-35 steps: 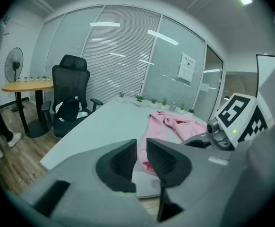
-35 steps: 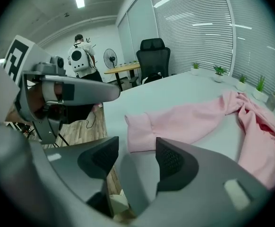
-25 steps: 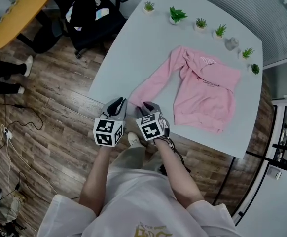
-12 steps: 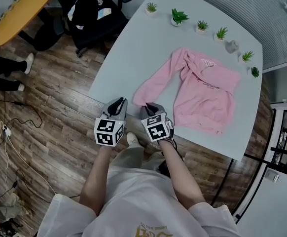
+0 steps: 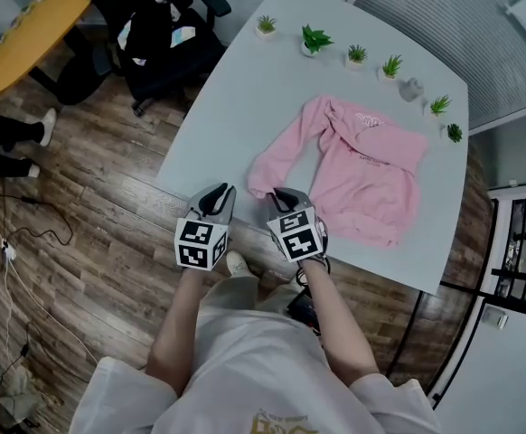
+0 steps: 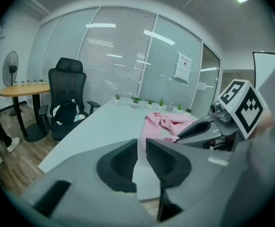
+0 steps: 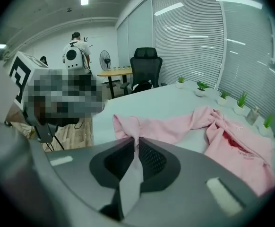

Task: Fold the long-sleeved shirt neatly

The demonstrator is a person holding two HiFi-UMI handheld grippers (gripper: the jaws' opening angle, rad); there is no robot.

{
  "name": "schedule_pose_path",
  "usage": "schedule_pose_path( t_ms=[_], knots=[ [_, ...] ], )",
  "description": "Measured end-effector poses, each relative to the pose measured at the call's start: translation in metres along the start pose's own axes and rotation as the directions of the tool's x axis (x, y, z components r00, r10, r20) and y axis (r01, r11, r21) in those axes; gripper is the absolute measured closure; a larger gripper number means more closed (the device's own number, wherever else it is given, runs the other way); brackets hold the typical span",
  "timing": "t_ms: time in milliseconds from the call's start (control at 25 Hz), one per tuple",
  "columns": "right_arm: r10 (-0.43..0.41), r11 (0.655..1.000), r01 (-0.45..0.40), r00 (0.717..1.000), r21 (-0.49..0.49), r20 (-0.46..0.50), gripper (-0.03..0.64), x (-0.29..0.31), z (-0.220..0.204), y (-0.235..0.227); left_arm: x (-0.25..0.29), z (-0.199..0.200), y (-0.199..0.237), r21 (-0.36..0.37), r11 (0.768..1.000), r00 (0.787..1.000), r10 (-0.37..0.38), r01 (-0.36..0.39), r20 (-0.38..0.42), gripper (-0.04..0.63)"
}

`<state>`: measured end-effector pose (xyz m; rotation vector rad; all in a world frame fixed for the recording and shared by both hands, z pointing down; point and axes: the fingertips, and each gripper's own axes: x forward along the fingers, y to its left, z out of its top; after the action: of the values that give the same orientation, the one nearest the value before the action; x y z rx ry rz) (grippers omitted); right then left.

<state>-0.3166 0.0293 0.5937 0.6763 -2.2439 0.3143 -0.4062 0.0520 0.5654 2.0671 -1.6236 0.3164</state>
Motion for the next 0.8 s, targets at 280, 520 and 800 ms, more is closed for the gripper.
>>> schedule_pose_path(
  t_ms=[280, 520, 800],
  knots=[
    [0.013, 1.0, -0.014, 0.999, 0.02, 0.045, 0.58, -0.027, 0.03, -0.015, 0.001, 0.012, -0.015, 0.006, 1.0, 1.0, -0.02, 0.02, 0.023, 0.535],
    [-0.016, 1.0, 0.016, 0.995, 0.004, 0.1, 0.58, -0.05, 0.064, -0.031, 0.004, 0.029, -0.025, 0.019, 0.999, 0.998, -0.041, 0.04, 0.052, 0.534],
    [-0.039, 0.996, 0.022, 0.981, 0.09, 0.189, 0.58, -0.079, 0.092, -0.049, 0.01, 0.049, -0.04, 0.018, 0.996, 0.992, -0.085, 0.084, 0.088, 0.532]
  ],
)
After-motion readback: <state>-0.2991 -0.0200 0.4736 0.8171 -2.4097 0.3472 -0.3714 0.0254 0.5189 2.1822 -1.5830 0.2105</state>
